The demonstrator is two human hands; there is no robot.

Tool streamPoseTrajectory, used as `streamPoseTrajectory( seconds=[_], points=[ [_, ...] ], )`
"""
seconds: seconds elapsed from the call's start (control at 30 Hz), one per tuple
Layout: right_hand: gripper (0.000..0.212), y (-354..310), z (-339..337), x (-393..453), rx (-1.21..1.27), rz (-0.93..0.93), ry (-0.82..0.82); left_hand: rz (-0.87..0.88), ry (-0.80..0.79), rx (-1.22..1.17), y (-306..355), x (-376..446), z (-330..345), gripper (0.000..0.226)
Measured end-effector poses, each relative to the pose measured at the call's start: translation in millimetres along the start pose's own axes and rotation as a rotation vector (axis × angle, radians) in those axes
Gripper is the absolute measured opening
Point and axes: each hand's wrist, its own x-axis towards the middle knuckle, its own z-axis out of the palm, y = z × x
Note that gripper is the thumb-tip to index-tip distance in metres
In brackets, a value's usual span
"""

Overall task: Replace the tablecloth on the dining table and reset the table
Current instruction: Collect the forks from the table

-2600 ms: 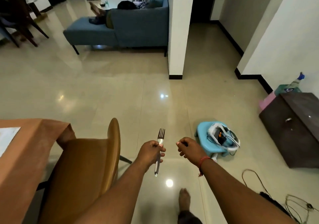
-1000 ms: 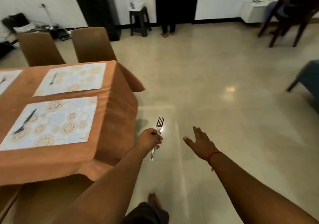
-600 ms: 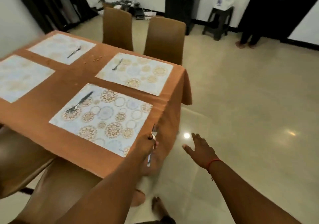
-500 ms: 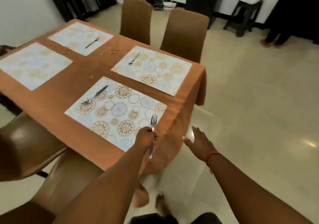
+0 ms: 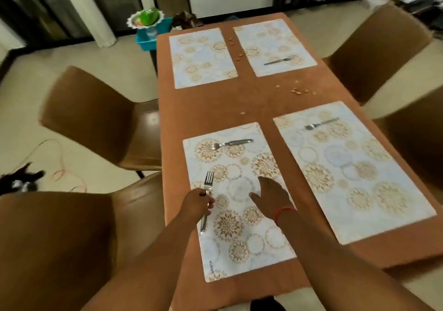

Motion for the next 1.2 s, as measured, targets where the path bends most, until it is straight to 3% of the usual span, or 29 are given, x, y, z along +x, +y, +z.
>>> streamPoseTrajectory(
  seconds=[0.2,0.3,0.47,0.63,0.77,0.97,1.07,1.2],
  points=[
    [0.055,-52,-50,100,-0.163,-0.201,0.064,-0.080,0.253,-0.092,3,-3,-21,0.016],
    [0.049,-80,-61,141,-0.221,-0.262,0.002,-0.076,0.399,-0.033,3,-12,-20,0.013],
    [0.042,-93,-58,165,-0.447,-0.307,0.016,-0.119,0.457,-0.082,-14,-22,-20,0.018],
    [0.039,-87,-54,161,-0.471,-0.351,0.056,-0.150,0.506,-0.133,-22,-29,-13,0.018],
    [0.029,-82,-48,152,-0.243,-0.282,-0.078,-0.136,0.449,-0.302,-15,-30,-4,0.013],
    [0.011,-57,-53,100,0.440,-0.146,-0.309,-0.073,0.276,-0.396,12,-22,20,0.014],
    [0.010,-49,-60,58,0.585,-0.126,-0.313,-0.041,0.157,-0.399,27,-21,38,0.016],
    [0.008,-38,-66,12,0.595,-0.092,-0.180,-0.047,-0.020,-0.372,44,-25,71,0.019]
  ],
)
